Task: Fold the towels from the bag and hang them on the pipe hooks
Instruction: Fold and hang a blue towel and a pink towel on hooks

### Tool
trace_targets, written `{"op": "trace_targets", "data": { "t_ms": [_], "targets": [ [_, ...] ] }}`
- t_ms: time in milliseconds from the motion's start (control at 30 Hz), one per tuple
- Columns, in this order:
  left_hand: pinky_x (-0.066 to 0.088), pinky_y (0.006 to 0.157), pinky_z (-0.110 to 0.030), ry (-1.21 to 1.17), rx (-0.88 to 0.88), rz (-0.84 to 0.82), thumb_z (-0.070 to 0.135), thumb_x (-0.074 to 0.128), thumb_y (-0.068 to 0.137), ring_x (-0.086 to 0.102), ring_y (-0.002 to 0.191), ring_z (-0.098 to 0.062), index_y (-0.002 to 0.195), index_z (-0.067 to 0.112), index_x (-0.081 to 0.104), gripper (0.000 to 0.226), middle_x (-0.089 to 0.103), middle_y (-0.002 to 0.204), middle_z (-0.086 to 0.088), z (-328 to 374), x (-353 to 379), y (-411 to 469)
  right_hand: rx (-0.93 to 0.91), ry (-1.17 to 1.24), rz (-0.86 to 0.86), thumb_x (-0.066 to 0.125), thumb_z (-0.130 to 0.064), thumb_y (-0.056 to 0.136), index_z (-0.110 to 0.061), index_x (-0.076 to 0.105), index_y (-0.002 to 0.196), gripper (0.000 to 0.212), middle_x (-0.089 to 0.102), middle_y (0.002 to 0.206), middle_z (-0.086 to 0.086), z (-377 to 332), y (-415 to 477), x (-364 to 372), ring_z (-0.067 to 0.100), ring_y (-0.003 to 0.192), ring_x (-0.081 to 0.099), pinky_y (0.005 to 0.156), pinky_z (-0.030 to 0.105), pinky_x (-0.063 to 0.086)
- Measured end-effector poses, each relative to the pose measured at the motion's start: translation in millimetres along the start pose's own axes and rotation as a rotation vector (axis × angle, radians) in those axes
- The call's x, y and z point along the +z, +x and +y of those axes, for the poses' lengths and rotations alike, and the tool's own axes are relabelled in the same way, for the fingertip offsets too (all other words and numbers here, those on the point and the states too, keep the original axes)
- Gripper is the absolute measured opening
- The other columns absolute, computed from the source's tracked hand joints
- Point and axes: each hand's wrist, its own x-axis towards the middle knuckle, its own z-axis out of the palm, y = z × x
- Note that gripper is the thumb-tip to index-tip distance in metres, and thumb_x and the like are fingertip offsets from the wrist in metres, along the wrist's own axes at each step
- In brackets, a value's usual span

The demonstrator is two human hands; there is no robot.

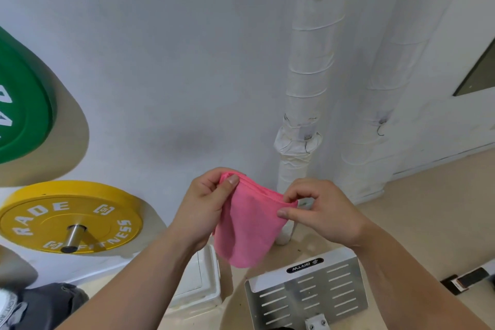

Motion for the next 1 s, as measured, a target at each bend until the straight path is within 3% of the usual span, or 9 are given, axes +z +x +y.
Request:
{"op": "trace_targets", "data": {
  "t_ms": [167, 333, 400, 500, 633, 733, 800, 900, 1000],
  "targets": [
    [0.05, 0.065, -0.021, -0.024, 0.038, -0.014, 0.008, 0.059, 0.1, 0.059, 0.07, -0.014, 0.098, 0.027, 0.074, 0.024, 0.066, 0.076, -0.006, 9.6, -3.4, 7.6, 0.028, -0.007, -0.083, 0.077, -0.02, 0.087, -0.025, 0.069, 0.078, 0.013, 0.069, 0.081, -0.006, -2.3, -3.4, -8.1, 0.013, 0.084, 0.064, 0.081, 0.021, 0.044],
    [0.051, 0.073, -0.018, 0.013, 0.118, -0.026, 0.006, 0.058, 0.1, 0.062, 0.081, -0.009, 0.089, 0.027, 0.075, 0.029, 0.07, 0.089, 0.001, 13.4, 0.3, 13.2, -0.025, 0.107, -0.121, 0.08, -0.014, 0.085, -0.024, 0.072, 0.096, 0.016, 0.069, 0.088, -0.009, -12.1, -4.2, -5.1, 0.008, 0.085, 0.063, 0.083, 0.022, 0.049],
    [0.05, 0.072, -0.017, 0.014, 0.118, -0.043, 0.007, 0.057, 0.101, 0.06, 0.08, -0.008, 0.089, 0.027, 0.074, 0.029, 0.07, 0.089, 0.002, 11.2, 1.9, 14.0, -0.053, 0.061, -0.126, 0.079, -0.018, 0.085, -0.033, 0.07, 0.086, 0.018, 0.063, 0.081, -0.011, -11.0, -2.9, -0.2, 0.008, 0.08, 0.061, 0.077, 0.03, 0.051],
    [0.049, 0.074, -0.016, 0.098, 0.146, -0.07, 0.004, 0.055, 0.101, 0.062, 0.082, -0.006, 0.092, 0.024, 0.073, 0.029, 0.071, 0.09, 0.007, 8.4, -1.0, 14.7, -0.09, -0.062, -0.113, 0.078, -0.027, 0.084, -0.029, 0.062, 0.07, 0.021, 0.058, 0.073, -0.006, -4.1, -1.5, 3.6, 0.014, 0.073, 0.06, 0.072, 0.041, 0.051],
    [0.051, 0.073, -0.019, 0.449, 0.198, -0.192, -0.001, 0.055, 0.099, 0.065, 0.078, -0.005, 0.095, 0.027, 0.072, 0.033, 0.072, 0.086, 0.016, 3.8, -16.3, 20.4, -0.055, -0.189, -0.047, 0.079, -0.031, 0.082, -0.024, 0.053, 0.065, 0.032, 0.052, 0.063, -0.007, 1.8, -2.5, -13.2, 0.008, 0.063, 0.051, 0.065, 0.037, 0.047],
    [0.053, 0.071, -0.036, 0.557, 0.207, -0.314, -0.005, 0.056, 0.095, 0.065, 0.075, -0.025, 0.103, 0.035, 0.068, 0.043, 0.069, 0.083, 0.001, 1.7, -20.5, 22.1, -0.057, -0.171, -0.014, 0.078, -0.021, 0.084, -0.023, 0.053, 0.074, 0.026, 0.058, 0.068, -0.007, -2.8, -2.1, -25.5, 0.007, 0.066, 0.055, 0.065, 0.03, 0.049],
    [0.053, 0.072, -0.04, 0.515, 0.175, -0.371, -0.009, 0.053, 0.09, 0.065, 0.077, -0.031, 0.113, 0.037, 0.062, 0.052, 0.065, 0.083, -0.009, 4.9, -14.6, 22.1, -0.043, -0.138, 0.009, 0.076, -0.021, 0.086, -0.023, 0.053, 0.079, 0.024, 0.058, 0.07, -0.004, -8.2, -0.9, -27.2, 0.015, 0.066, 0.057, 0.064, 0.034, 0.05],
    [0.052, 0.07, -0.042, 0.525, 0.131, -0.387, -0.008, 0.051, 0.078, 0.061, 0.073, -0.035, 0.124, 0.037, 0.057, 0.065, 0.059, 0.073, -0.009, 10.2, -6.3, 28.7, -0.005, 0.065, 0.042, 0.073, -0.016, 0.091, -0.024, 0.054, 0.093, 0.02, 0.057, 0.069, -0.008, -12.5, -0.6, -21.7, 0.008, 0.063, 0.052, 0.062, 0.025, 0.045],
    [0.048, 0.065, -0.041, 0.474, 0.026, -0.483, -0.003, 0.052, 0.068, 0.053, 0.067, -0.031, 0.132, 0.038, 0.052, 0.076, 0.053, 0.073, -0.007, 15.4, -4.1, 37.6, 0.036, 0.29, 0.061, 0.067, -0.012, 0.094, -0.033, 0.047, 0.119, 0.038, 0.071, 0.083, 0.013, -13.4, -1.2, -15.2, 0.035, 0.072, 0.061, 0.074, 0.048, 0.052]
  ]
}}
